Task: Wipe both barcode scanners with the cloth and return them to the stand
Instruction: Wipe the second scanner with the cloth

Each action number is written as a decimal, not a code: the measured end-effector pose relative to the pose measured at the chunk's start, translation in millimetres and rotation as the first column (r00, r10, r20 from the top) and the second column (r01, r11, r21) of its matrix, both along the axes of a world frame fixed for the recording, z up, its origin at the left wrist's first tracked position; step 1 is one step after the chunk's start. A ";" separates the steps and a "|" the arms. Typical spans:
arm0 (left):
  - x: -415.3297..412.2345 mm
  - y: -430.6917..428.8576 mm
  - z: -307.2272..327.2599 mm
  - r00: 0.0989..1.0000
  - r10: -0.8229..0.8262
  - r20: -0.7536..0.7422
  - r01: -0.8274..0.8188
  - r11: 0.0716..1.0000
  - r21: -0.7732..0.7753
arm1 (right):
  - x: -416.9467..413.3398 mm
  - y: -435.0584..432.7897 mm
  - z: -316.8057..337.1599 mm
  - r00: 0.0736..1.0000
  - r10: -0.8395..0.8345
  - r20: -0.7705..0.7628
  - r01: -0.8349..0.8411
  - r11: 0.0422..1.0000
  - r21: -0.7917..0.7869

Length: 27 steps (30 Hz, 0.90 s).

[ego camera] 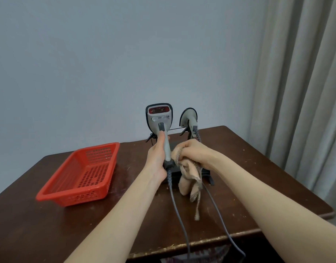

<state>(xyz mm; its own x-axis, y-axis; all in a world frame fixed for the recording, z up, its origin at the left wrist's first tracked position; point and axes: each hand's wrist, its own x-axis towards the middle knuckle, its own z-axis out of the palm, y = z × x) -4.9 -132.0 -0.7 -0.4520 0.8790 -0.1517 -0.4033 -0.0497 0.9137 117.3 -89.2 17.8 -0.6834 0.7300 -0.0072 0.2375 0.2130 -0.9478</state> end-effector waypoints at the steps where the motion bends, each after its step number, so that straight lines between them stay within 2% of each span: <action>1: -0.2 -1.5 1.1 1.000 0.009 -0.009 -0.009 1.000 -0.002 | 0.4 0.5 0.1 1.000 0.009 0.026 -0.009 1.000 0.017; 2: 0.7 -3.4 3.0 1.000 0.018 -0.003 -0.018 1.000 0.005 | -0.1 1.8 1.2 1.000 -0.013 0.002 0.013 1.000 0.014; 4: 1.7 -5.0 5.4 0.999 0.020 0.036 -0.021 0.999 0.038 | -3.4 7.3 4.7 0.978 -0.145 -0.151 0.141 0.989 -0.039; 6: 4.0 -6.6 5.6 0.998 -0.007 0.066 0.003 0.998 0.068 | -6.1 13.9 9.6 0.905 -0.306 -0.297 0.294 0.952 -0.085; 7: 5.1 -7.1 4.7 0.997 -0.019 0.072 0.013 0.997 0.079 | -7.8 16.1 12.4 0.876 -0.342 -0.339 0.326 0.939 -0.105; 9: 8.1 -7.0 1.4 0.993 -0.053 0.107 0.042 0.994 0.099 | -10.7 14.8 17.0 0.867 -0.316 -0.385 0.288 0.949 -0.130; 13: 13.0 -7.7 3.5 0.965 -0.099 0.241 0.068 0.989 0.134 | -14.6 6.2 16.0 0.895 -0.218 -0.390 0.200 0.976 -0.086; 15: 11.9 -9.0 4.9 0.962 -0.099 0.254 0.067 0.989 0.132 | -12.7 6.1 12.6 0.914 -0.181 -0.363 0.174 0.983 -0.052; 17: 9.8 -10.8 4.8 0.962 -0.102 0.252 0.074 0.990 0.119 | -8.5 8.1 9.1 0.951 -0.146 -0.273 0.150 0.989 -0.007; 21: 4.1 -12.3 3.8 0.959 -0.040 0.279 0.023 0.998 0.064 | -2.0 6.6 2.6 0.997 -0.066 0.027 0.063 0.993 0.098; 22: 3.5 -11.3 2.7 0.963 -0.030 0.268 0.015 0.998 0.057 | -1.6 6.1 3.8 0.997 -0.073 0.016 0.071 0.992 0.100; 25: 6.9 -11.2 1.3 0.960 -0.053 0.275 0.032 0.996 0.081 | -3.2 8.8 12.9 0.943 -0.214 -0.253 0.234 0.971 0.048; 27: 10.2 -10.5 1.1 0.956 -0.084 0.282 0.055 0.992 0.109 | -6.3 12.6 18.5 0.911 -0.233 -0.341 0.253 0.967 0.013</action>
